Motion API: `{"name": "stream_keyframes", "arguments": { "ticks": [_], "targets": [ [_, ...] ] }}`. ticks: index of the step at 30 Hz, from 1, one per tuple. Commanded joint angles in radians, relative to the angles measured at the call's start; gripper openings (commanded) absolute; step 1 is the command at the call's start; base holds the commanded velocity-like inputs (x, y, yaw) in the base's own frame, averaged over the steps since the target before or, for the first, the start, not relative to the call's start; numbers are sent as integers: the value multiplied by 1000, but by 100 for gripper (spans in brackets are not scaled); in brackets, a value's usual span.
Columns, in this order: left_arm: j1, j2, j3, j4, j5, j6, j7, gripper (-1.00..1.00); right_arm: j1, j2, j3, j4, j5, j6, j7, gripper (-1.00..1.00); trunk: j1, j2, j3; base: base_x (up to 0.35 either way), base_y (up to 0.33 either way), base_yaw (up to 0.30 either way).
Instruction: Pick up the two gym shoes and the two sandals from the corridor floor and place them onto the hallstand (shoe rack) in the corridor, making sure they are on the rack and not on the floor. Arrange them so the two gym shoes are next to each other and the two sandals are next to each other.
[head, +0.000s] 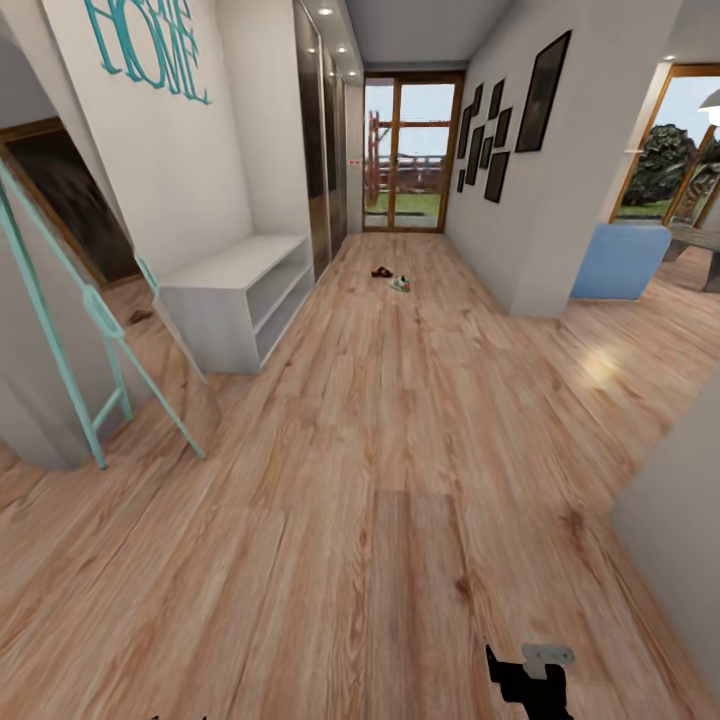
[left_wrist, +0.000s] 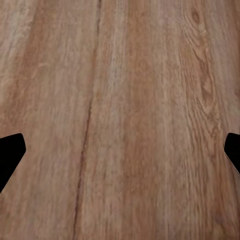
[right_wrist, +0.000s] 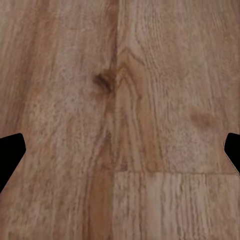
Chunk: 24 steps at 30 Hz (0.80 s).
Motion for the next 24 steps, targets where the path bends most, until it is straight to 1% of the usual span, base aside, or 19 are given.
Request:
{"name": "stream_keyframes", "arguments": {
  "ticks": [1, 24],
  "targets": [
    [-1, 0, 2, 1, 7, 2, -9, 100, -1, 0, 5, 1, -8, -3, 0, 100, 0, 0, -1, 339, 0, 0],
    [-1, 0, 4, 1, 7, 2, -9, 100, 0, 0, 5, 1, -7, -3, 1, 100, 0, 0, -1, 339, 0, 0]
  ]
}}
